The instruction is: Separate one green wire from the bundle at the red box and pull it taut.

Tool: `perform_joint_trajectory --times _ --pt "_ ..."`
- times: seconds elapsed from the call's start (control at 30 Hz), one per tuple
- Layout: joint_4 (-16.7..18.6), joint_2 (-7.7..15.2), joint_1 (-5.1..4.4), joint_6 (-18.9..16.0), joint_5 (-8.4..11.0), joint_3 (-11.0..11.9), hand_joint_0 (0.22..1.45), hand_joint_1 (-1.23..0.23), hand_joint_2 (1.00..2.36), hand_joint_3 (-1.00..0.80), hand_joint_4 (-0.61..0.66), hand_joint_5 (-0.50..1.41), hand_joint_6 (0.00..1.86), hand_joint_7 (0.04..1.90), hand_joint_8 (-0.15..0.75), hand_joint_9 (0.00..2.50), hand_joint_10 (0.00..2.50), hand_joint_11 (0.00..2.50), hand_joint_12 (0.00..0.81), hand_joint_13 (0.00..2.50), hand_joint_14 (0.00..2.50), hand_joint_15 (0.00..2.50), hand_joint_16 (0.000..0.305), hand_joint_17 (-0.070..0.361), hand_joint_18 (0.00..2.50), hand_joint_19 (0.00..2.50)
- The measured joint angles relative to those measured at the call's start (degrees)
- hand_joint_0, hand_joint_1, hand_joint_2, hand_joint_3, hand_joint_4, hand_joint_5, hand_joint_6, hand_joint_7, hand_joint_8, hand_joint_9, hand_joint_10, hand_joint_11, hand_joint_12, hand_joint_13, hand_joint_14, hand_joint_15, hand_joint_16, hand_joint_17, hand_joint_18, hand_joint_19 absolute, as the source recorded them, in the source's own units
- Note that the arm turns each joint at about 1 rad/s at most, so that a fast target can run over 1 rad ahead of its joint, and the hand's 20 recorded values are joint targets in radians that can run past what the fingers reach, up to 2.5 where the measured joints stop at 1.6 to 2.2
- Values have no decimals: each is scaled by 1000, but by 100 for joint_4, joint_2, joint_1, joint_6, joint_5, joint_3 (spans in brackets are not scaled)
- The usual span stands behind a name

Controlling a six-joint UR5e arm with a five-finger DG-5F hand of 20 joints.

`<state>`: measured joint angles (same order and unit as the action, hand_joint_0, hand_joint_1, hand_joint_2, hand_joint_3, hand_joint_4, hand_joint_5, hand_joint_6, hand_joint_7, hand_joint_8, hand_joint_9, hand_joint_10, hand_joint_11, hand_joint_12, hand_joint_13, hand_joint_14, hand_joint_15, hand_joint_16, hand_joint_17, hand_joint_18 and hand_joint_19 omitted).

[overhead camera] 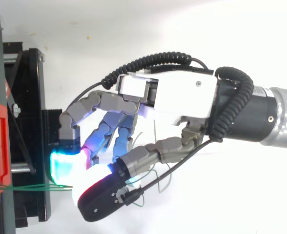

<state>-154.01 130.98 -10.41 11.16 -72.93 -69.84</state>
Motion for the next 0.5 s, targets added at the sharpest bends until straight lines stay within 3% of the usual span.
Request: perform_joint_trajectory --times 0.3,0.5 --pt "45 0 -5 -98 -11 -7 550 -615 1000 -500 200 -211 886 891 339 1046 22 740 399 1692 24 976 56 127 1008 444" --pt "69 0 -12 -105 -11 -7 546 -612 1000 -500 203 -215 883 877 346 1045 22 747 372 1896 21 1180 56 127 1055 444"
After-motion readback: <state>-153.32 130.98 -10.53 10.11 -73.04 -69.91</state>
